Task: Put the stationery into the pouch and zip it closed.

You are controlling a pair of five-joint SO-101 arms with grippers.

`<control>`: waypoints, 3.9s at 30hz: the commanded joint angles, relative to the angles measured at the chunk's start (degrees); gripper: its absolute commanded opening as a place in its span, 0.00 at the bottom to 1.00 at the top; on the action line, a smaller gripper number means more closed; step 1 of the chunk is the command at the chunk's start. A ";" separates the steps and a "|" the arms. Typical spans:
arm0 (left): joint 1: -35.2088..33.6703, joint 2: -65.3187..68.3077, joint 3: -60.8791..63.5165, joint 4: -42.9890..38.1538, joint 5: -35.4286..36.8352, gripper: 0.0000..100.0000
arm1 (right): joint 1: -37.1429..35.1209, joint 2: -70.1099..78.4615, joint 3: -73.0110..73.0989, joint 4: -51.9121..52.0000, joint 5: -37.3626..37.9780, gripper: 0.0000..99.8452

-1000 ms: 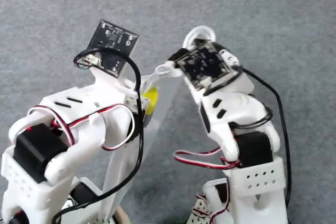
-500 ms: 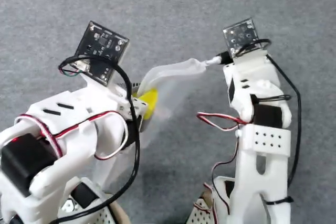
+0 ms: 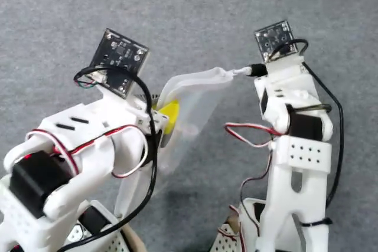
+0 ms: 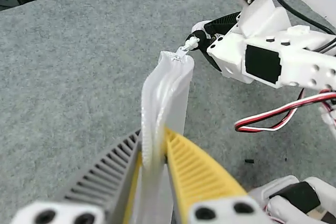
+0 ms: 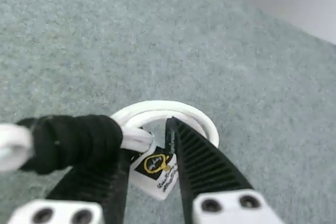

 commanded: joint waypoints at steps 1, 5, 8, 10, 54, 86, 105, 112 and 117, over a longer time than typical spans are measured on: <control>-0.66 -3.08 3.12 -6.07 -0.18 0.03 | 2.11 0.13 -4.26 1.76 -2.46 0.10; -0.75 -3.08 6.81 -8.79 -1.67 0.04 | 2.11 0.13 -6.55 3.96 -3.16 0.20; -0.75 -3.08 7.69 -8.97 -2.02 0.12 | 2.11 0.13 -7.69 5.27 -2.90 0.26; -0.75 -3.08 7.78 -9.05 -2.29 0.17 | 2.11 0.13 -8.22 5.89 -2.90 0.29; -22.11 -3.25 18.86 -9.93 -3.25 0.03 | -5.27 -24.31 -8.75 19.96 -3.34 0.01; -40.40 -56.79 79.25 -11.78 -24.79 0.03 | 7.30 -66.33 42.24 20.22 -9.67 0.02; -40.57 -57.32 96.22 -18.64 -24.44 0.03 | 7.82 -66.33 52.88 24.44 -9.67 0.02; -40.57 -57.32 96.75 -15.91 -24.44 0.03 | 7.91 -66.33 55.87 25.85 -10.11 0.02; -40.57 -57.41 96.75 -13.45 -24.35 0.03 | 7.91 -66.33 55.78 27.34 -10.11 0.01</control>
